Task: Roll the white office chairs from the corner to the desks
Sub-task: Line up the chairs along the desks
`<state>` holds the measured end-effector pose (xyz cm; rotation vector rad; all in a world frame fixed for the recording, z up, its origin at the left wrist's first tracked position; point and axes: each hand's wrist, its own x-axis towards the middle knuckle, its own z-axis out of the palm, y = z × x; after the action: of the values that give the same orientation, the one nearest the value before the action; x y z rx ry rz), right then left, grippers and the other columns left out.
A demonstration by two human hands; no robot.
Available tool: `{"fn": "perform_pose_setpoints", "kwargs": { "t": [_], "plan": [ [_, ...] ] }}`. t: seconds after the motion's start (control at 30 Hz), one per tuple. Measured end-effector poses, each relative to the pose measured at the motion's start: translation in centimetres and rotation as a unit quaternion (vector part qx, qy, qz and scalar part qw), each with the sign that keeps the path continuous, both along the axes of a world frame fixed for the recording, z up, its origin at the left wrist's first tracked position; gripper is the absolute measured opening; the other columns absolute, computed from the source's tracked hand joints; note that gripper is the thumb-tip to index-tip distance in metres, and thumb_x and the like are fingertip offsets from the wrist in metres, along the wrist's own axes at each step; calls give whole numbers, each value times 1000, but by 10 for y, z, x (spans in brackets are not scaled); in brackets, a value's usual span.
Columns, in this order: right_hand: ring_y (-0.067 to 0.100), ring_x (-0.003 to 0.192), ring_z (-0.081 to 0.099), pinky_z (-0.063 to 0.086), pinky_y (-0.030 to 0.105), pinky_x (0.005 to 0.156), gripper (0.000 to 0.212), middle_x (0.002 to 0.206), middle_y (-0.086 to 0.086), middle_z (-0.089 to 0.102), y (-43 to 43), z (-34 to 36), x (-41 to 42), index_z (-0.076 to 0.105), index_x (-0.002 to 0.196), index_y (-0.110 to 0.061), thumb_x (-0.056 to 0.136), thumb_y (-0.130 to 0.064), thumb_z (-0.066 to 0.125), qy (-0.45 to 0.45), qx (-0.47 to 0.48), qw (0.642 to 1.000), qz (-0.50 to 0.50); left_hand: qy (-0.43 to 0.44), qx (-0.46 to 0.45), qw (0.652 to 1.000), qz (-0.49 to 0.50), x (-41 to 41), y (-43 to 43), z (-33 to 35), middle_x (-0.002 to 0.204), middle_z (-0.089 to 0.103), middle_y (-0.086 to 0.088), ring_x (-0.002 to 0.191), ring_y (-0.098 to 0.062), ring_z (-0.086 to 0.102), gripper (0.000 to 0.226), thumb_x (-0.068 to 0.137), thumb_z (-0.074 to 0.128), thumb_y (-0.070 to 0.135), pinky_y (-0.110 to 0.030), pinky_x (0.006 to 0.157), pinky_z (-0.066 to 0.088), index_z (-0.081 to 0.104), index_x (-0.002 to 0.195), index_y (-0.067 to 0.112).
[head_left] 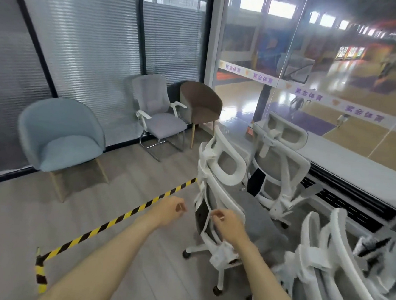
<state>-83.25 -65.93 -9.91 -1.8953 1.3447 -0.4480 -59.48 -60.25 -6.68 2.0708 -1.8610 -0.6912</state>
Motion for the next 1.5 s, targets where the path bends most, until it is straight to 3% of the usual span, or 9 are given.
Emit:
{"fn": "perform_pose_setpoints", "kwargs": {
  "t": [0.17,0.33,0.6,0.7,0.8,1.03,1.2,1.37,1.5],
  "plan": [
    [1,89,62,46,22,74,17,97,-15,68,-96,19,75,70,101,-31,97,-25,55,-32,-28,999,2,17,-28,999,37,62,-93,21,94,66,3,86,-17,59,18,94,56,18,-21,63,44,71,103,24],
    [11,89,66,51,27,76,16,100,-9,70,-174,19,147,71,102,-25,98,-22,56,-35,-19,999,11,25,-8,999,34,122,-179,11,97,70,5,94,-18,64,16,92,55,26,-37,84,55,69,95,34],
    [5,97,63,48,21,80,18,104,-13,69,-309,6,259,69,100,-33,98,-22,55,-7,-28,1000,-11,45,31,998,-39,230,-345,-27,109,69,2,96,-16,64,14,97,56,26,-30,84,53,69,98,31],
    [11,96,63,49,27,84,16,106,-2,71,-355,14,290,71,103,-22,100,-19,55,3,-26,999,-26,33,50,995,-80,260,-407,-20,113,68,-3,101,-20,63,20,99,53,24,-29,85,51,72,106,23],
    [10,94,65,49,22,77,18,105,-2,72,-407,21,309,73,107,-18,100,-19,56,-2,-32,997,-74,33,33,994,-100,279,-471,-7,115,69,-4,107,-23,63,17,99,53,23,-37,90,54,69,98,24],
    [6,94,63,49,25,81,16,105,-11,71,-561,38,312,70,101,-31,99,-24,56,11,-74,986,-147,21,7,977,-212,262,-629,0,112,71,-4,106,-22,65,21,100,54,21,-25,83,44,72,109,17],
    [9,98,63,51,28,85,19,107,-10,71,-672,39,282,72,103,-28,99,-24,54,-17,-84,964,-250,-5,33,961,-276,228,-746,8,107,70,2,104,-21,65,20,99,52,25,-37,88,54,71,105,25],
    [10,103,63,51,32,94,18,109,-11,68,-740,25,241,70,104,-30,98,-22,54,-32,-48,940,-337,-6,6,939,-344,181,-848,24,113,69,2,99,-17,62,21,100,51,25,-33,85,51,69,109,20],
    [12,99,63,50,31,88,20,103,-10,69,-770,13,207,70,103,-27,96,-22,53,-33,-24,908,-416,4,6,923,-384,144,-910,15,105,68,10,94,-12,62,15,99,51,27,-33,82,52,65,99,33]
  ]
}}
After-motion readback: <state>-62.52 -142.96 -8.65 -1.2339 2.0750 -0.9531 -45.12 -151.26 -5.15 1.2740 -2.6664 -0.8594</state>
